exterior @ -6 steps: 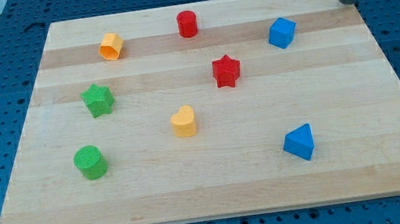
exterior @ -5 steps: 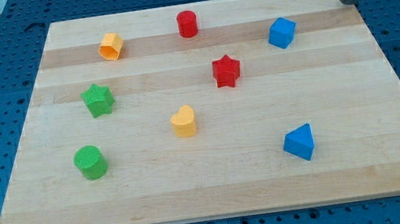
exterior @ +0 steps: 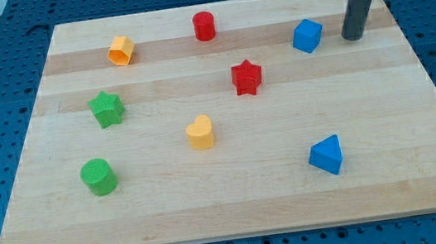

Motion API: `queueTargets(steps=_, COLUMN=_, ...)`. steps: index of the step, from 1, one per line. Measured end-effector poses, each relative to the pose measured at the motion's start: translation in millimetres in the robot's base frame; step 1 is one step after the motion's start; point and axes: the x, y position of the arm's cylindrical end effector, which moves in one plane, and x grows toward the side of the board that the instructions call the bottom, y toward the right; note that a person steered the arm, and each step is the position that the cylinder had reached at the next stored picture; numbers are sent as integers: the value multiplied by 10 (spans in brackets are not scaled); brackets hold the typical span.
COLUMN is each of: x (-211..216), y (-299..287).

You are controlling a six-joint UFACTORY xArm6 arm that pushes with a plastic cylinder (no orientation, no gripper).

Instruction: Move the red star slightly left

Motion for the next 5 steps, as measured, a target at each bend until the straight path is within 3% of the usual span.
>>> queueTargets(steps=1, x=232, y=-7)
queueTargets(steps=3, x=760, y=-1333)
queueTargets(steps=5, x=741, y=-1766)
